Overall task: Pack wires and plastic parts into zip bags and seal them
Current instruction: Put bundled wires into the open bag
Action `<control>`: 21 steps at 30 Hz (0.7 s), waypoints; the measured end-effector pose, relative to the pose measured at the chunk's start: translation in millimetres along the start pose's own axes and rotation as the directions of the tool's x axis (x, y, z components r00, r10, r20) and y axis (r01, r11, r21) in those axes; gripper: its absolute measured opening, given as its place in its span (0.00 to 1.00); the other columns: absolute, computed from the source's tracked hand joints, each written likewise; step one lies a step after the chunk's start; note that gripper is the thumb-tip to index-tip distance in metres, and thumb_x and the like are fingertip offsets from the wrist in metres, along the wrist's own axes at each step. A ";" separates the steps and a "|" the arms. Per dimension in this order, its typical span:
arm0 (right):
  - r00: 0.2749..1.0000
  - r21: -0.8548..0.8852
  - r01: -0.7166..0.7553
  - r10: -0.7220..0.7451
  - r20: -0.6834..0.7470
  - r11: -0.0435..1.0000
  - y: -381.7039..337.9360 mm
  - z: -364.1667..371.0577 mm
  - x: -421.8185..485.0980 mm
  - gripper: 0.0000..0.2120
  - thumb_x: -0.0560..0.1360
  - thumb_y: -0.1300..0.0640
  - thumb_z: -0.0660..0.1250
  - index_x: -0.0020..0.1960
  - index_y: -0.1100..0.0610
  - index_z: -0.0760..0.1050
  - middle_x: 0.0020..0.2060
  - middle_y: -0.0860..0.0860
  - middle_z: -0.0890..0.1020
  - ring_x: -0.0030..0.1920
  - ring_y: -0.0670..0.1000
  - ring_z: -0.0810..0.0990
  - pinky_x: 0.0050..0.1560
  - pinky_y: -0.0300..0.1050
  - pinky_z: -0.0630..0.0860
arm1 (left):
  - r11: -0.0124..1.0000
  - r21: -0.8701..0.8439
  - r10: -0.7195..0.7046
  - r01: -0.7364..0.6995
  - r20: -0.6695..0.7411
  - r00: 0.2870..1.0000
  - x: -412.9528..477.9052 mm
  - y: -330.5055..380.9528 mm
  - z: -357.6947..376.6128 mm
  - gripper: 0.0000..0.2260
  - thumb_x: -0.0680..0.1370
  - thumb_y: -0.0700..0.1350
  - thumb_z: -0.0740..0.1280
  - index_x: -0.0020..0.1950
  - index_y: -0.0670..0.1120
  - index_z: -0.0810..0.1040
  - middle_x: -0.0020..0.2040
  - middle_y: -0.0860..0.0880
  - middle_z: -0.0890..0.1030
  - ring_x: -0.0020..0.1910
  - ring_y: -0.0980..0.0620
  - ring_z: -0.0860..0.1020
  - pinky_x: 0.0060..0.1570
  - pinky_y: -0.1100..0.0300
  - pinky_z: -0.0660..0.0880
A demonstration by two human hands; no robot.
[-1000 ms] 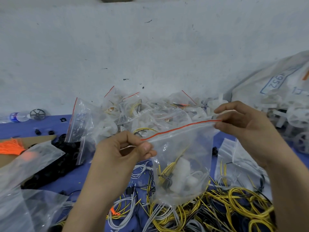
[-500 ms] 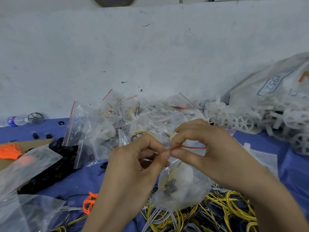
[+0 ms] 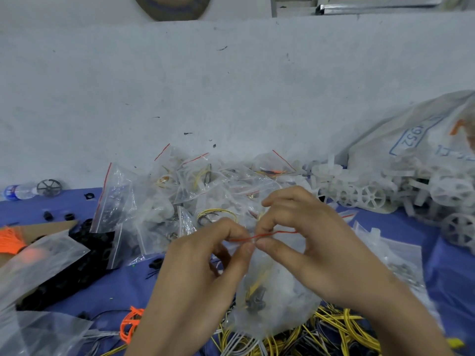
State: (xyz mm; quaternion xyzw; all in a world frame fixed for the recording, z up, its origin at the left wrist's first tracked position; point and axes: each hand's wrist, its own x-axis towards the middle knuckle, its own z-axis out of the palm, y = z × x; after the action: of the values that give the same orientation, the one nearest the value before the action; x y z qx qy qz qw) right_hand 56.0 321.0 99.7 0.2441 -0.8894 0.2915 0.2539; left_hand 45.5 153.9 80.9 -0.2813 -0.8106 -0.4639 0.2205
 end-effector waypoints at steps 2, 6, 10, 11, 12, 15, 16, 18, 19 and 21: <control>1.000 -0.017 0.000 0.000 0.002 1.000 -0.7 1.7 -0.2 0.04 0.71 0.49 0.65 0.40 0.47 0.76 0.40 0.40 0.79 0.58 0.36 0.68 0.66 0.55 0.64 | 0.998 0.052 0.039 -0.038 -0.007 0.999 -0.5 -0.8 -1.0 0.07 0.74 0.49 0.70 0.36 0.54 0.78 0.26 0.60 0.72 0.22 0.62 0.69 0.25 0.75 0.61; 1.000 -0.043 0.007 -0.007 0.000 0.999 0.5 -1.8 -0.9 0.04 0.71 0.50 0.66 0.41 0.49 0.78 0.41 0.42 0.79 0.58 0.37 0.68 0.65 0.62 0.64 | 0.997 0.071 0.031 -0.028 -0.036 0.999 -0.3 -4.7 -2.9 0.09 0.72 0.43 0.71 0.35 0.54 0.76 0.25 0.60 0.71 0.21 0.63 0.67 0.25 0.75 0.60; 0.999 -0.061 0.024 -0.023 0.023 0.998 -2.2 2.9 -0.4 0.05 0.72 0.51 0.64 0.42 0.50 0.78 0.41 0.43 0.78 0.58 0.38 0.67 0.67 0.64 0.62 | 0.994 0.098 0.054 -0.056 0.018 0.998 0.7 -4.1 -2.0 0.07 0.74 0.45 0.72 0.37 0.53 0.79 0.28 0.64 0.72 0.25 0.67 0.69 0.28 0.77 0.62; 0.999 -0.072 0.025 -0.024 0.023 0.997 -2.3 3.2 -0.3 0.06 0.72 0.50 0.64 0.42 0.50 0.78 0.41 0.42 0.78 0.58 0.38 0.67 0.69 0.63 0.59 | 0.993 0.106 0.056 -0.058 0.021 0.998 0.7 -4.5 -2.0 0.05 0.73 0.47 0.70 0.37 0.52 0.79 0.28 0.64 0.72 0.26 0.68 0.69 0.28 0.77 0.62; 1.000 -0.085 0.021 -0.019 0.024 0.996 -1.7 2.4 -0.3 0.06 0.72 0.49 0.64 0.42 0.50 0.78 0.41 0.42 0.78 0.59 0.38 0.66 0.70 0.62 0.56 | 0.992 0.117 0.053 -0.055 0.017 0.998 0.5 -5.5 -2.2 0.04 0.72 0.49 0.68 0.37 0.52 0.79 0.28 0.64 0.72 0.26 0.67 0.69 0.28 0.76 0.62; 1.000 -0.126 0.005 -0.004 0.005 0.992 4.3 -4.5 -1.8 0.05 0.71 0.49 0.65 0.40 0.49 0.77 0.39 0.41 0.79 0.58 0.40 0.69 0.69 0.61 0.59 | 0.991 0.129 0.037 -0.037 0.004 0.999 1.0 -9.8 -3.4 0.03 0.70 0.50 0.66 0.36 0.53 0.78 0.28 0.62 0.71 0.26 0.66 0.68 0.28 0.74 0.61; 1.000 -0.123 0.005 -0.004 0.001 0.992 5.6 -6.1 -2.1 0.05 0.71 0.50 0.65 0.40 0.49 0.77 0.39 0.42 0.79 0.56 0.40 0.70 0.67 0.60 0.63 | 0.991 0.128 0.033 -0.034 0.012 0.999 1.1 -11.1 -3.5 0.04 0.70 0.50 0.66 0.37 0.53 0.77 0.28 0.62 0.71 0.27 0.65 0.68 0.29 0.73 0.61; 1.000 -0.103 0.017 -0.017 0.005 0.995 5.9 -5.2 -2.0 0.04 0.71 0.51 0.66 0.40 0.50 0.77 0.40 0.42 0.79 0.54 0.40 0.70 0.64 0.58 0.67 | 0.992 0.124 0.021 -0.026 0.042 0.999 1.8 -12.5 -2.5 0.03 0.70 0.52 0.65 0.41 0.54 0.76 0.33 0.61 0.75 0.31 0.64 0.71 0.32 0.71 0.64; 1.000 -0.098 0.025 -0.024 0.010 0.995 5.3 -3.4 -1.5 0.04 0.71 0.52 0.66 0.40 0.50 0.78 0.40 0.42 0.79 0.55 0.39 0.70 0.64 0.57 0.67 | 0.992 0.124 0.026 -0.031 0.046 0.999 2.0 -12.6 -1.3 0.04 0.70 0.52 0.65 0.43 0.56 0.75 0.37 0.61 0.77 0.35 0.63 0.72 0.34 0.71 0.65; 0.999 -0.096 0.034 -0.032 0.027 0.995 3.9 1.8 -1.0 0.04 0.70 0.51 0.66 0.41 0.50 0.78 0.42 0.42 0.79 0.55 0.38 0.69 0.65 0.55 0.65 | 0.991 0.131 0.031 -0.038 0.058 0.998 1.5 -12.9 1.1 0.03 0.70 0.52 0.66 0.42 0.56 0.76 0.41 0.62 0.78 0.41 0.60 0.74 0.38 0.70 0.67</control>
State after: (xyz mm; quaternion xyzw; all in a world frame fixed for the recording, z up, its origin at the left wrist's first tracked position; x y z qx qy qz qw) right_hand 53.9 322.9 96.3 0.2500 -0.9014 0.2408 0.2588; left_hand 35.8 149.9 73.2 -0.2928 -0.8404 -0.3973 0.2239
